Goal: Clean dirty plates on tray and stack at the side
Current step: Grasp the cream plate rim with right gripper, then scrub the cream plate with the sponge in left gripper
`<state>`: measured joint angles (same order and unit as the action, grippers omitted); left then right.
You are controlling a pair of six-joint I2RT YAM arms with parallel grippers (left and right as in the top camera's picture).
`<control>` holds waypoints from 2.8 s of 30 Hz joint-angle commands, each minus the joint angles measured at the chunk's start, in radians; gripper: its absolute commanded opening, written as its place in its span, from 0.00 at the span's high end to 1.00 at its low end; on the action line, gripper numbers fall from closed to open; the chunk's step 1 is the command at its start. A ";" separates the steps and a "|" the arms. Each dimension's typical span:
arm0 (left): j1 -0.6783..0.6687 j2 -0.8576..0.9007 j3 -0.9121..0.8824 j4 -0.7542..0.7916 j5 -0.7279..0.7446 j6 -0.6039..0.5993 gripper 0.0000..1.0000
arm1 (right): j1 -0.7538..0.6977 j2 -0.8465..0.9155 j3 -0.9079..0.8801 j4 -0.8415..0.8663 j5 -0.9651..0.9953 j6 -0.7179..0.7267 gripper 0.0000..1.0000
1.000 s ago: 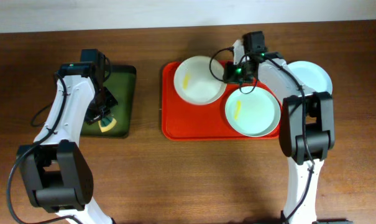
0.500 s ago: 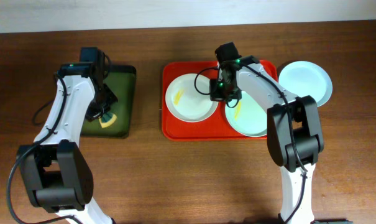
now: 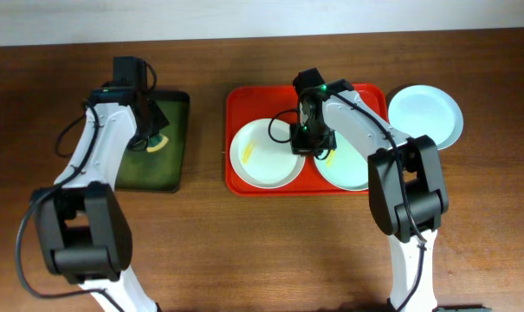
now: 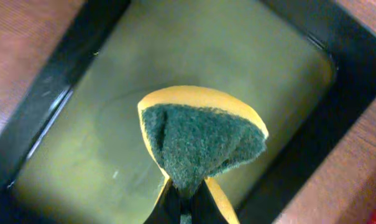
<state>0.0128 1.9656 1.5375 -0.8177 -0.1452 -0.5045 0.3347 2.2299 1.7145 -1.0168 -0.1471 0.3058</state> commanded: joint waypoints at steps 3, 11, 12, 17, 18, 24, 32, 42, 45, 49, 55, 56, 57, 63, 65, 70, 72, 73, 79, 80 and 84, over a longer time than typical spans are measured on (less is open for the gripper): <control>0.028 0.122 0.000 0.063 0.007 0.035 1.00 | 0.013 -0.013 -0.017 0.033 0.025 -0.020 0.96; 0.055 0.236 0.012 0.085 0.000 0.062 1.00 | 0.013 -0.013 -0.017 0.046 0.024 -0.019 0.95; 0.056 0.215 0.028 0.064 0.000 0.062 1.00 | 0.013 -0.013 -0.017 0.051 0.025 -0.019 0.89; 0.050 0.018 0.078 -0.048 0.100 0.062 1.00 | 0.013 -0.011 -0.023 0.109 0.025 0.002 0.63; 0.046 -0.007 0.078 -0.062 0.120 0.062 1.00 | 0.013 -0.011 -0.023 0.113 0.024 0.018 0.63; -0.039 -0.059 0.077 -0.100 0.217 0.144 1.00 | 0.013 0.013 -0.024 0.111 0.024 0.097 0.67; -0.151 -0.059 0.077 -0.111 0.266 0.143 1.00 | 0.012 0.018 -0.027 0.110 0.009 0.023 0.96; -0.352 -0.052 0.077 -0.057 0.277 0.135 1.00 | -0.060 0.013 -0.005 0.043 -0.049 -0.017 0.69; -0.371 -0.021 0.077 -0.035 0.281 0.119 1.00 | -0.067 0.013 -0.005 0.040 -0.074 -0.017 0.52; -0.407 0.048 0.077 -0.008 0.281 0.109 1.00 | -0.067 0.013 -0.005 0.044 -0.074 0.025 0.83; -0.430 0.101 0.076 0.025 0.288 0.101 1.00 | -0.067 0.013 -0.005 0.045 -0.075 0.020 0.96; -0.430 0.101 0.076 0.028 0.289 0.101 1.00 | -0.067 0.013 -0.005 0.049 -0.084 -0.005 0.96; -0.432 0.101 0.076 0.034 0.290 0.101 1.00 | -0.067 0.013 -0.005 0.058 -0.102 -0.064 0.96; -0.442 0.130 0.075 0.047 0.314 0.102 1.00 | -0.068 0.013 -0.005 0.083 -0.108 -0.114 0.96; -0.443 0.159 0.075 0.052 0.315 0.102 1.00 | -0.068 0.013 -0.005 0.083 -0.108 -0.109 0.96; -0.443 0.229 0.075 0.125 0.389 0.102 1.00 | -0.068 0.013 -0.005 0.090 -0.108 -0.107 0.96; -0.443 0.241 0.075 0.145 0.373 0.102 1.00 | -0.067 0.014 -0.005 0.089 -0.108 -0.107 0.96; -0.443 0.245 0.075 0.144 0.315 0.102 1.00 | -0.067 0.014 -0.005 0.089 -0.108 -0.107 0.96; -0.442 0.240 0.076 0.068 -0.231 0.102 1.00 | -0.067 0.014 -0.008 0.089 -0.107 -0.107 0.96; -0.442 0.234 0.077 0.064 -0.266 0.102 1.00 | -0.067 0.015 -0.008 0.089 -0.107 -0.108 0.96; -0.445 0.181 0.116 0.055 -0.186 0.101 1.00 | -0.067 0.015 -0.008 0.090 -0.107 -0.107 0.96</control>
<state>-0.4496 2.1799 1.6192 -0.7502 -0.2577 -0.3931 0.2764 2.2303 1.7035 -0.9150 -0.2829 0.2066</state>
